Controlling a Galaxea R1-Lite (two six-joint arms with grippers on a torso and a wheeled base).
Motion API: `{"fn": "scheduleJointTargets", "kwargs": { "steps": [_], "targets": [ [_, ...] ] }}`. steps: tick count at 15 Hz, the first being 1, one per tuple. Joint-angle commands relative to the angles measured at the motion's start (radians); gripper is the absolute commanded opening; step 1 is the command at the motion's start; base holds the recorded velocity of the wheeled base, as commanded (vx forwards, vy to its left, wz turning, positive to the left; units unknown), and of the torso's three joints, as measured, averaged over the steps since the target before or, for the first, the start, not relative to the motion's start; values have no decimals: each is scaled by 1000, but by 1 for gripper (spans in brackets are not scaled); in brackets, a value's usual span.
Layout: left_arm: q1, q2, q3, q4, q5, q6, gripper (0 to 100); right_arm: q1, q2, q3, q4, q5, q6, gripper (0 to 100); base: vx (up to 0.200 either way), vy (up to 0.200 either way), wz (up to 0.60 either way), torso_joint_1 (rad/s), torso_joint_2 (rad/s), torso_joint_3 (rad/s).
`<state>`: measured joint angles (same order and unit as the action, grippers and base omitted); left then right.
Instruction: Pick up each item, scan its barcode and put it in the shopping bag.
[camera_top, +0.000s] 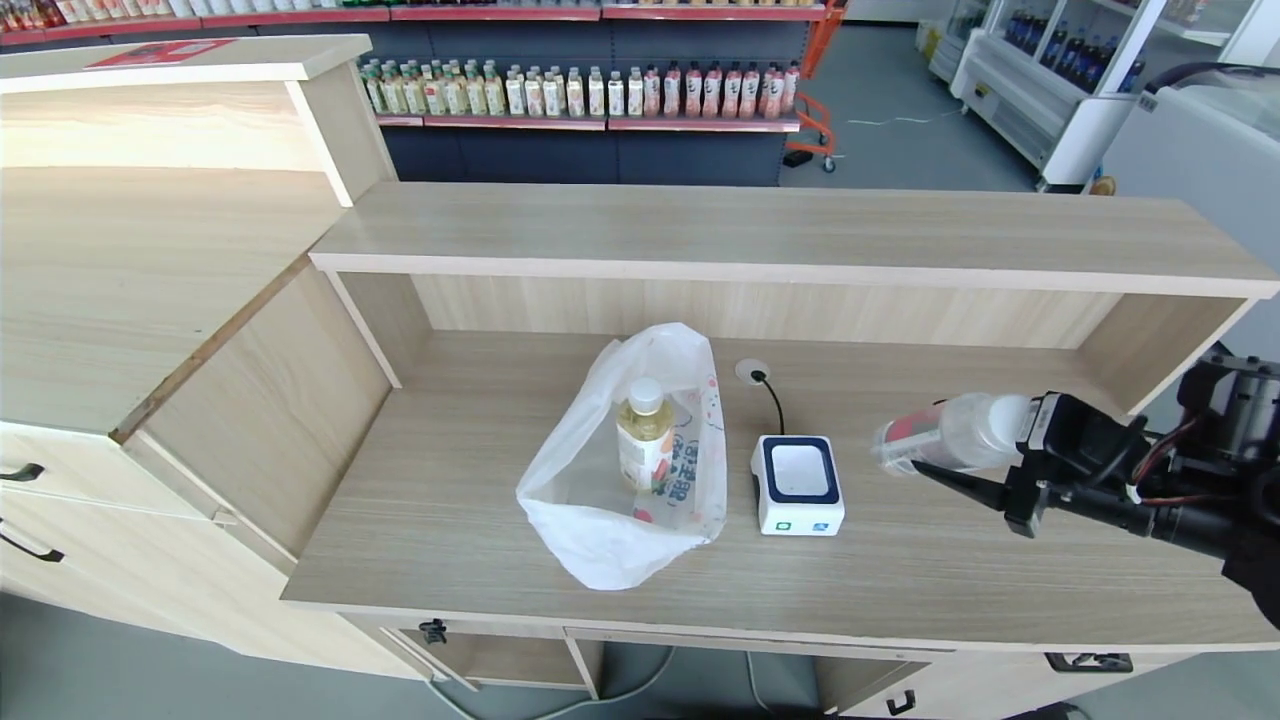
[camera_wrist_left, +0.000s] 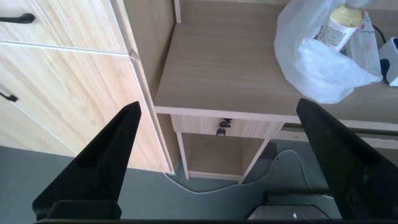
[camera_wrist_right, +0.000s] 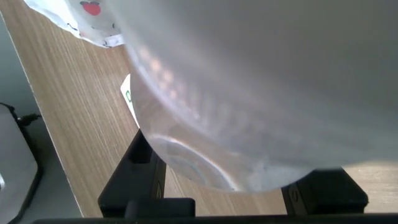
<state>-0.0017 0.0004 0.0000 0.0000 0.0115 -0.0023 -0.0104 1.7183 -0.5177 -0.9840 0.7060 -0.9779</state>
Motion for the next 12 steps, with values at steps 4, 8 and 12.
{"fn": "scheduleJointTargets", "kwargs": {
  "steps": [4,8,12],
  "targets": [
    [0,0,0,0,1,-1,100,-5,135,-4,-82,44,-5,0,0,0,0,0,0,0],
    [0,0,0,0,1,-1,100,-5,196,-30,-105,46,-42,0,0,0,0,0,0,0],
    [0,0,0,0,1,-1,100,1,238,-90,-107,52,-65,0,0,0,0,0,0,0]
  ]
}}
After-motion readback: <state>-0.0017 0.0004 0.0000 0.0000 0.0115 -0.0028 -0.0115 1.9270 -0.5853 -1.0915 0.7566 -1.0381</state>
